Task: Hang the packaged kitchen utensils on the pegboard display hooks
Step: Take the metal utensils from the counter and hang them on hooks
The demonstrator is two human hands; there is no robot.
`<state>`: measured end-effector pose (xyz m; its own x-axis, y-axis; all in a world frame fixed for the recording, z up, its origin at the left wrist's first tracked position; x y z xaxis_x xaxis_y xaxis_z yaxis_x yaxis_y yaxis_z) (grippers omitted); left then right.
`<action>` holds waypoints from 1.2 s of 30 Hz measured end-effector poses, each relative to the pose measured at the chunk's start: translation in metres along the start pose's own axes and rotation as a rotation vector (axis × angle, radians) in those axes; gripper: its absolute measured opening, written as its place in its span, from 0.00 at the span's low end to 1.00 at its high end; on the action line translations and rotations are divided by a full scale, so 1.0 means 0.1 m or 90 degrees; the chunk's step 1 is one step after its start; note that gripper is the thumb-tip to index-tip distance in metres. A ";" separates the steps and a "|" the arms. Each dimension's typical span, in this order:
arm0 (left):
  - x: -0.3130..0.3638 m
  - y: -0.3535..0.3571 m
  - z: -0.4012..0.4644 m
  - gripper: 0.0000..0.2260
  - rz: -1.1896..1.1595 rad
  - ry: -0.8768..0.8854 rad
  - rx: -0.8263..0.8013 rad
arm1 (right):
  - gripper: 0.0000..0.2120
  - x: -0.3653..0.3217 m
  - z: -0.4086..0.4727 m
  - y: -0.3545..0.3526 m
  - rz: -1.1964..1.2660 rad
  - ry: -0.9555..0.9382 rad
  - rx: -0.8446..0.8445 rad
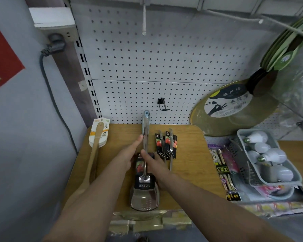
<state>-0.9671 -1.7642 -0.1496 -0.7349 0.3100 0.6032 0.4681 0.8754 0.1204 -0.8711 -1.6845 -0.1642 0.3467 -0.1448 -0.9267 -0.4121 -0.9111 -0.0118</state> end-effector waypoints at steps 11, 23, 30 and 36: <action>-0.36 -0.01 -0.29 0.47 0.008 0.011 0.072 | 0.35 0.05 -0.09 0.02 -0.041 -0.043 -0.008; -0.36 0.22 -0.66 0.20 0.038 0.050 0.123 | 0.47 0.19 -0.05 -0.25 -0.055 -0.006 0.011; -0.34 0.47 -0.83 0.32 -0.005 0.067 0.157 | 0.32 -0.28 -0.55 -0.61 0.002 -0.018 0.017; -0.34 1.06 -1.13 0.36 -0.031 0.139 0.169 | 0.31 -0.39 -0.72 -1.31 0.063 -0.082 0.107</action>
<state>-0.8371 -1.7236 -0.0677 -0.6170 0.2040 0.7601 0.2701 0.9620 -0.0390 -0.7699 -1.5874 -0.0991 0.1918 -0.1694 -0.9667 -0.5767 -0.8165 0.0286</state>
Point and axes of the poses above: each hand's wrist, its own z-axis towards the middle knuckle, its own y-axis out of the palm, x = y × z, the point moved 5 cm from there along z, towards the middle knuckle, and after that the axes turned 12 degrees about -y, right-handed, at the moved point
